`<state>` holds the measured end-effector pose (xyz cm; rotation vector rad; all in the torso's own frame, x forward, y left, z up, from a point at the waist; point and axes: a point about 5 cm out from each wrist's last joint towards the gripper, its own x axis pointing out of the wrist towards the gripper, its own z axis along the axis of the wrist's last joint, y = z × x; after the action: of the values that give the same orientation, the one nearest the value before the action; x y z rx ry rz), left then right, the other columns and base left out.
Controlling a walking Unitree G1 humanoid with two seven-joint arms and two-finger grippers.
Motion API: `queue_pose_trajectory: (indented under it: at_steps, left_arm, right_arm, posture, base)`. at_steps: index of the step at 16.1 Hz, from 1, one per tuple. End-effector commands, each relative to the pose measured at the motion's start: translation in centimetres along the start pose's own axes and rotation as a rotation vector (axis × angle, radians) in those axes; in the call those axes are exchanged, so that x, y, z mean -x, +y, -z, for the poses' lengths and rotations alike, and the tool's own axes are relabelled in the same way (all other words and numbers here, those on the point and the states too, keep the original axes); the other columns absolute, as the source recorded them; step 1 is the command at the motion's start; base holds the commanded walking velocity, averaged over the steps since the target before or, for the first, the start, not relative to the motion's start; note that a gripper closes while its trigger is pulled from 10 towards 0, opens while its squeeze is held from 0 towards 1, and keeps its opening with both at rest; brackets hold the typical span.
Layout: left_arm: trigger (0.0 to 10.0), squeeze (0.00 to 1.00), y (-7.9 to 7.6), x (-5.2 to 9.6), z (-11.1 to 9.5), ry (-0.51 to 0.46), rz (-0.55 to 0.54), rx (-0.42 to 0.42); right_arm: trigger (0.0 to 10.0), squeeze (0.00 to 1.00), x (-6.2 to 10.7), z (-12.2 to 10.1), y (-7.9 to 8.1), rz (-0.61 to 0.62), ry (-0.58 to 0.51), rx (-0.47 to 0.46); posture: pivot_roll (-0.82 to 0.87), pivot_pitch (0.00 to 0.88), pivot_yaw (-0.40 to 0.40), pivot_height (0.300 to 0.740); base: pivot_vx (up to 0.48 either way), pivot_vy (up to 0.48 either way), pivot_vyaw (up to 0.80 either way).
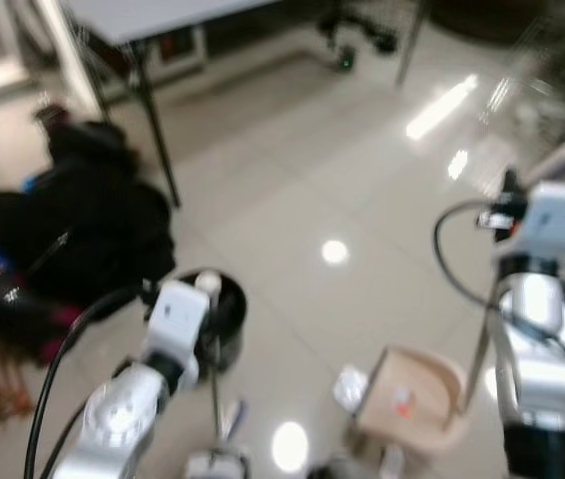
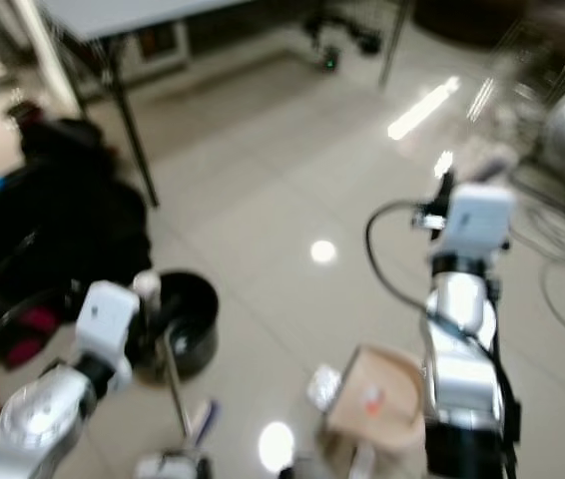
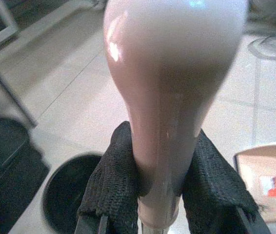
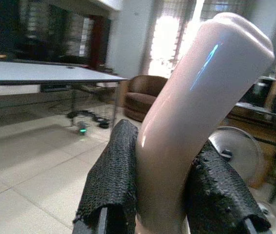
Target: Sweep floor
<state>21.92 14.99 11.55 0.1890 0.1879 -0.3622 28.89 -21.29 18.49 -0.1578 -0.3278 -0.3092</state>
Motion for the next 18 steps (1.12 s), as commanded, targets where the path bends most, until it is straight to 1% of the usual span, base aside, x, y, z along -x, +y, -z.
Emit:
queue_pose_trajectory:
  at_steps: [1,2,4,7,10,13,16,18]
  left_arm:
    - [10.0,0.00,0.4,-0.2,-0.7,-0.044,-0.024,-0.031]
    - [10.0,0.00,0.5,-0.3,-0.8,-0.056,-0.034,-0.032]
    - [10.0,0.00,1.3,-0.7,-1.8,-0.097,-0.069,-0.060]
    - [10.0,0.00,2.1,-1.0,-2.6,-0.131,-0.098,-0.079]
    - [10.0,0.00,2.2,-1.3,-3.1,-0.156,-0.115,-0.080]
    - [10.0,0.00,2.1,-1.5,-3.4,-0.165,-0.114,-0.063]
    - [10.0,0.00,2.1,-1.7,-3.6,-0.180,-0.137,-0.057]
    - [10.0,0.00,2.4,-1.8,-3.9,-0.187,-0.159,-0.067]
  right_arm:
    - [10.0,0.00,0.0,-0.6,-0.1,0.008,-0.020,-0.006]
    - [10.0,0.00,0.0,-0.6,-0.1,0.013,-0.021,-0.010]
    - [10.0,0.00,0.1,-0.8,0.0,0.022,-0.015,-0.028]
    - [10.0,0.00,0.6,-1.1,0.8,0.007,0.005,-0.060]
    - [10.0,0.00,1.0,-1.7,1.3,-0.011,0.005,-0.075]
    - [10.0,0.00,1.4,-1.6,1.6,-0.027,0.029,-0.078]
    - [10.0,0.00,1.5,-1.5,1.5,-0.030,0.036,-0.076]
    - [10.0,0.00,1.6,-1.3,1.3,-0.020,0.054,-0.079]
  posture:
    - [0.18,0.136,-0.031,0.740]
    - [0.18,0.136,-0.030,0.740]
    - [0.18,0.140,-0.029,0.740]
    - [0.16,0.139,-0.031,0.740]
    - [0.15,0.139,-0.033,0.740]
    - [0.14,0.138,-0.041,0.740]
    - [0.13,0.134,-0.042,0.740]
    - [0.14,0.133,-0.039,0.740]
  base:
    - [0.000,0.000,-0.80]
    - [0.000,0.000,-0.80]
    - [0.000,0.000,-0.80]
    - [0.000,0.000,-0.80]
    - [0.000,0.000,-0.80]
    - [0.000,0.000,-0.80]
    - [0.000,0.000,-0.80]
    - [0.000,0.000,-0.80]
